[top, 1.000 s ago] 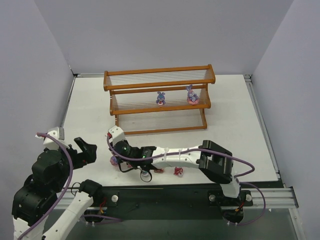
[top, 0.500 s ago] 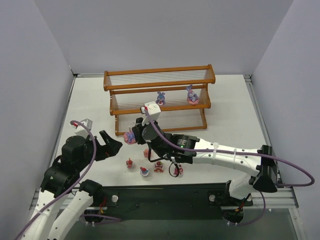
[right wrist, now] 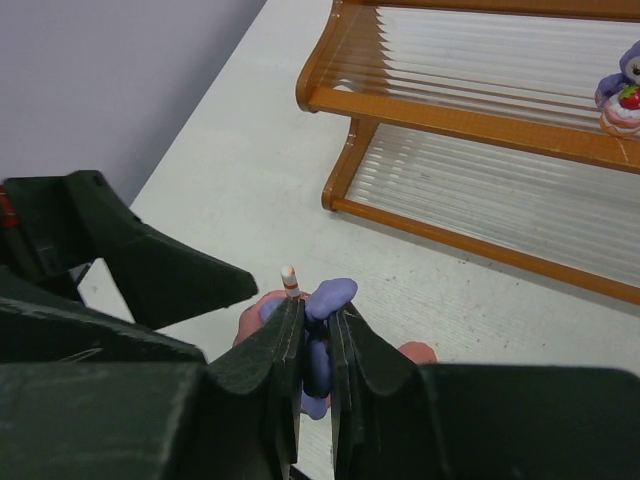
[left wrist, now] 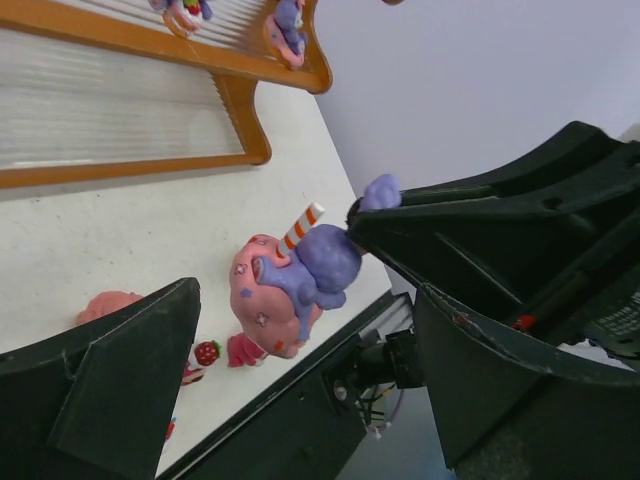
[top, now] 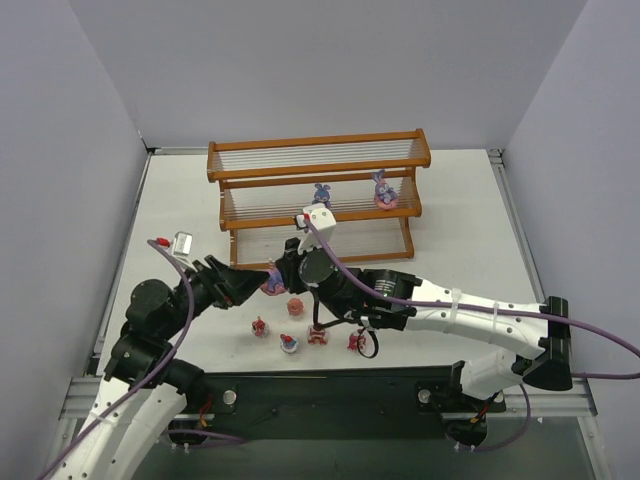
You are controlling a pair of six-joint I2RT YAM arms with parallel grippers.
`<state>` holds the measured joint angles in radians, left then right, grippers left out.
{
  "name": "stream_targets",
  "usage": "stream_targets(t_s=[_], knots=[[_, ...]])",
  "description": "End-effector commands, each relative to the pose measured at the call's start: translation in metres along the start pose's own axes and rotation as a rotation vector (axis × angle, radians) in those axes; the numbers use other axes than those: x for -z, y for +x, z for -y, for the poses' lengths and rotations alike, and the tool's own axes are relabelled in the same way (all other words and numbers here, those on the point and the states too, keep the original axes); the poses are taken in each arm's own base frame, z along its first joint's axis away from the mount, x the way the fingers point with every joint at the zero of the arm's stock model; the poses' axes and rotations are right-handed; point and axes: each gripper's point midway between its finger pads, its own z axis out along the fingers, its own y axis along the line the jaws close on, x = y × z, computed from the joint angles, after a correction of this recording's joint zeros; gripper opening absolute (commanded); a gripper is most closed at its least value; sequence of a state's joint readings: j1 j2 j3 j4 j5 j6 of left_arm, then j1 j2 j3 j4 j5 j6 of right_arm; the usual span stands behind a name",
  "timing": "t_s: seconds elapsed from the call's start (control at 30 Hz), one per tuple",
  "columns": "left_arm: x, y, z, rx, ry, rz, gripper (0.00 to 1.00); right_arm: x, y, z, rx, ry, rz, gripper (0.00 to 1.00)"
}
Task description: Place and organize the plastic toys onto the shelf
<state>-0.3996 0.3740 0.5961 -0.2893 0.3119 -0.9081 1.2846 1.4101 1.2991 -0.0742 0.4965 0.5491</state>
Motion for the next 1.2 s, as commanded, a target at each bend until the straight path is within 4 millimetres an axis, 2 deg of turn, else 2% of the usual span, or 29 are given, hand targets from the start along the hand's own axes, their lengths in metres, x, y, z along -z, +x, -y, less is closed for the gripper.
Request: stream_targets(t_s=[0.0,0.07,0.17,0.2,0.3,0.33,0.43,0.63,0.73,0.77,0.83,0.97,1.17], knots=[[-0.012,0.007,0.016,0.075,0.123,-0.043,0.97,0.017,-0.024,-0.011,-0.048,-0.071,0.052,0.00],[-0.014,0.009,0.016,0.085,0.131,-0.049,0.97,0.018,-0.025,-0.013,-0.056,-0.085,0.055,0.00],[-0.017,0.010,0.016,0.099,0.143,-0.059,0.86,0.019,-0.024,-0.017,-0.060,-0.104,0.053,0.00],[-0.019,0.013,0.014,0.105,0.140,-0.067,0.79,0.019,-0.023,-0.017,-0.060,-0.106,0.051,0.00],[-0.020,0.015,0.012,0.118,0.141,-0.076,0.68,0.019,-0.022,-0.016,-0.059,-0.104,0.050,0.00],[-0.020,0.016,0.012,0.125,0.145,-0.079,0.60,0.019,-0.021,-0.016,-0.058,-0.103,0.048,0.00],[-0.019,0.018,0.011,0.137,0.143,-0.084,0.48,0.018,-0.020,-0.014,-0.051,-0.093,0.047,0.00],[-0.016,0.021,0.007,0.161,0.117,-0.093,0.48,0.018,-0.020,-0.009,-0.046,-0.079,0.056,0.00],[-0.015,0.022,0.007,0.176,0.110,-0.094,0.64,0.018,-0.025,-0.012,-0.061,-0.091,0.083,0.00],[-0.015,0.021,0.006,0.179,0.109,-0.092,0.74,0.018,-0.027,-0.012,-0.065,-0.091,0.089,0.00],[-0.014,0.021,0.007,0.181,0.105,-0.089,0.78,0.018,-0.027,-0.012,-0.064,-0.093,0.093,0.00],[-0.014,0.021,0.006,0.188,0.102,-0.090,0.75,0.019,-0.029,-0.012,-0.070,-0.093,0.099,0.00],[-0.014,0.024,0.003,0.194,0.101,-0.095,0.50,0.019,-0.032,-0.012,-0.078,-0.088,0.109,0.00]])
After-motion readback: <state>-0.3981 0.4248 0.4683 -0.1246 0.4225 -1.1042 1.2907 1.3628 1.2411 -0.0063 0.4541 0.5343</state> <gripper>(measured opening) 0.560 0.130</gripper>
